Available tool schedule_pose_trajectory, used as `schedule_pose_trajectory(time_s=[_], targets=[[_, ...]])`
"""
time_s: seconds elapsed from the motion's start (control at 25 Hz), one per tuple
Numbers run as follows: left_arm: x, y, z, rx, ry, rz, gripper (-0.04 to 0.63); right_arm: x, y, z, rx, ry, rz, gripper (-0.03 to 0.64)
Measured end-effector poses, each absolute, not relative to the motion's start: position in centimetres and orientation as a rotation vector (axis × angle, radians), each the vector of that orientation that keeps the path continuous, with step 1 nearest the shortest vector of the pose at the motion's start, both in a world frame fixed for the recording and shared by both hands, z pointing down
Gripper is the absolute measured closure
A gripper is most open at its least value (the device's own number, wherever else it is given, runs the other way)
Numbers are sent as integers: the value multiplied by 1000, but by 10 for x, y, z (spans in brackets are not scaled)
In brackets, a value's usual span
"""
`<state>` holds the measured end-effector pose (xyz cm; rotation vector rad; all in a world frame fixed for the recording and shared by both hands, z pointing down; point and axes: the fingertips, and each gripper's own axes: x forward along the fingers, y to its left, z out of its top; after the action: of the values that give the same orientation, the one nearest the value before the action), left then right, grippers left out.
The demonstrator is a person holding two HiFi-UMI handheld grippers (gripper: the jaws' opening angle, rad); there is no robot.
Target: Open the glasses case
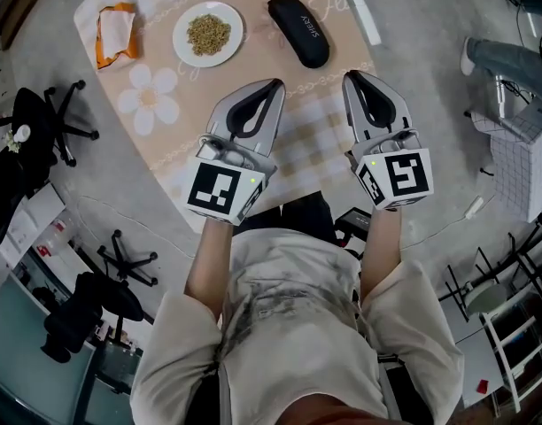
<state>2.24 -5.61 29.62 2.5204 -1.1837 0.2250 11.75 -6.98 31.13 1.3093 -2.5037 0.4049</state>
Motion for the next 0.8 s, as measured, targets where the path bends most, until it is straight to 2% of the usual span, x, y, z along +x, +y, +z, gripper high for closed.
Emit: schedule_pose_trajectory(time_s=[0.8], targets=[[33, -87, 345, 2491, -1120, 267, 589, 118, -111, 377, 1291, -2423, 494, 594]])
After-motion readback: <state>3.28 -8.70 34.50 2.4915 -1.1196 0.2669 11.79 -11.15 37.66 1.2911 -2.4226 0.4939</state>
